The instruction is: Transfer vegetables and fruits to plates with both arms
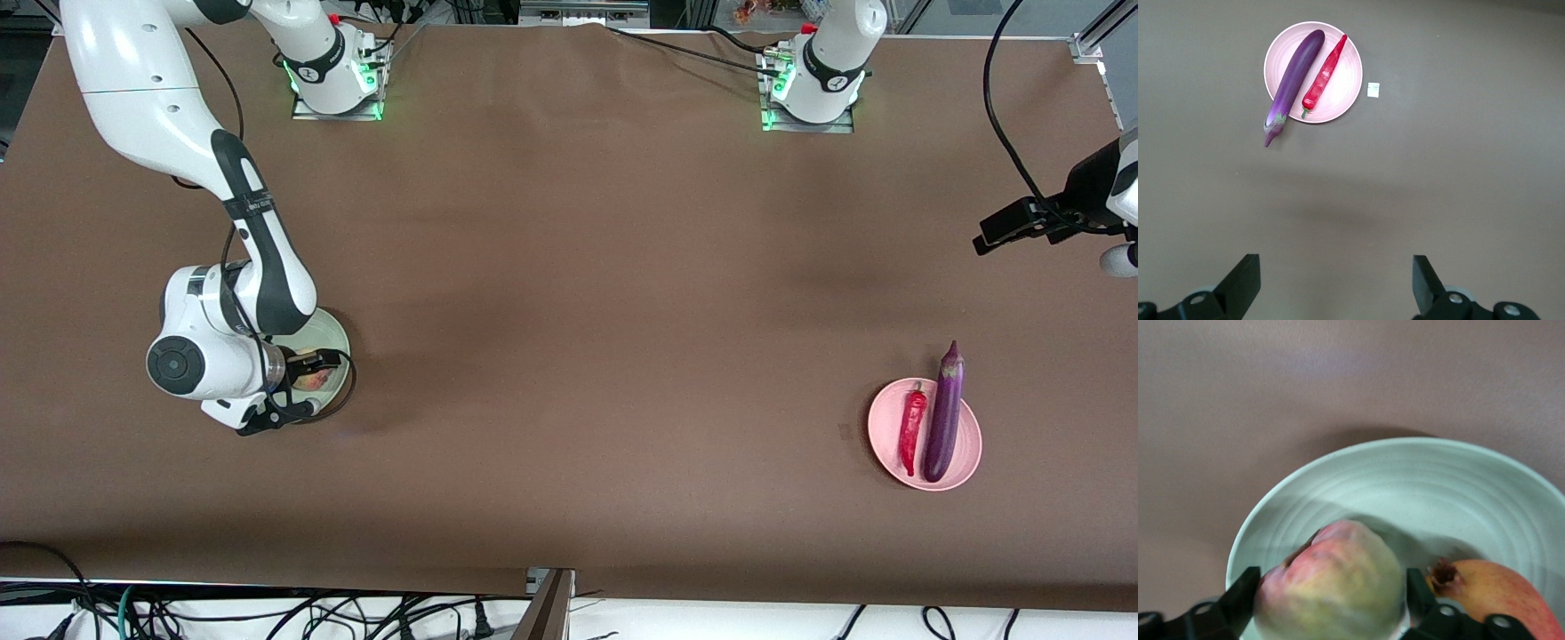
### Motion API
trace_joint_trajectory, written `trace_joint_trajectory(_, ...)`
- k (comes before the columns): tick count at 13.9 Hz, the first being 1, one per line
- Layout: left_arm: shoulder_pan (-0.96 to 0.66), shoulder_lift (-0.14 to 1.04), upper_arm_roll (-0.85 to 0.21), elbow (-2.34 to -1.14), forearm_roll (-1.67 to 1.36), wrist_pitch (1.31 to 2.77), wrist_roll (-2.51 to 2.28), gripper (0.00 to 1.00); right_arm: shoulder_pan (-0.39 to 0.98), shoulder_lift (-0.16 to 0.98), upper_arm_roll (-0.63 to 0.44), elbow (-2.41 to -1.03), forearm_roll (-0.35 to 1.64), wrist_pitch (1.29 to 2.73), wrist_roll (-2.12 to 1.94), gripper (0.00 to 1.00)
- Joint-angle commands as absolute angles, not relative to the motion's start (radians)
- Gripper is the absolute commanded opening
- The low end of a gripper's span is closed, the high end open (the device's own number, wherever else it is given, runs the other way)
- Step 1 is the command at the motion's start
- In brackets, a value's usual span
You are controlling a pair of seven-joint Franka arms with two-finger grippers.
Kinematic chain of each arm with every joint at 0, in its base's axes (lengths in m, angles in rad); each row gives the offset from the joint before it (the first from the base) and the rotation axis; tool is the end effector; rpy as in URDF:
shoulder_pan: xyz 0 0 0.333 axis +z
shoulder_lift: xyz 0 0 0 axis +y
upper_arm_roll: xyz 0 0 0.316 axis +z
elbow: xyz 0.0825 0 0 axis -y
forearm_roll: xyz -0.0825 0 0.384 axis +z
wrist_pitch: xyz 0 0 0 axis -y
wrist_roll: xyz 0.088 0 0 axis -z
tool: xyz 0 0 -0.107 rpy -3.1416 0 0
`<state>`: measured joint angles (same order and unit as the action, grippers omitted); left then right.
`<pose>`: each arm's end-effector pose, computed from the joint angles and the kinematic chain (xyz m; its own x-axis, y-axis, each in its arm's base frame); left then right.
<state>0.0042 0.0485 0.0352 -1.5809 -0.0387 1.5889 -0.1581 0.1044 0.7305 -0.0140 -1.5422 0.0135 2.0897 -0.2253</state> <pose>0.5692 0.0179 0.5941 0.9794 0.1968 -0.0458 0.1983 -0.9797 0.0301 0.6829 0.0638 0.2072 0.9359 0.3044 -0.1771 0.3019 -0.9524 -0.0416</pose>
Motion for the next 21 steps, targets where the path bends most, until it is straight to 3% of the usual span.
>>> trace_joint_trajectory(1,0.008,0.048,0.029,-1.575,-0.021,1.592,-0.15,1.0,0.094,0.674,-0.006,-1.502,0.021,2.031,-0.236,1.0)
trace_joint_trajectory(9,0.008,0.048,0.029,-1.577,-0.021,1.591,-0.15,1.0,0.092,0.552,-0.011,-1.333,0.009,1.738,-0.233,1.0)
trace_joint_trajectory(14,0.008,0.048,0.029,-1.577,-0.021,1.591,-0.15,1.0,0.097,0.43,-0.04,-1.333,0.002,1.678,-0.235,1.0)
trace_joint_trajectory(21,0.008,0.048,0.029,-1.575,-0.023,1.591,-0.15,1.0,0.071,0.117,-0.034,-1.555,-0.015,1.678,-0.242,1.0)
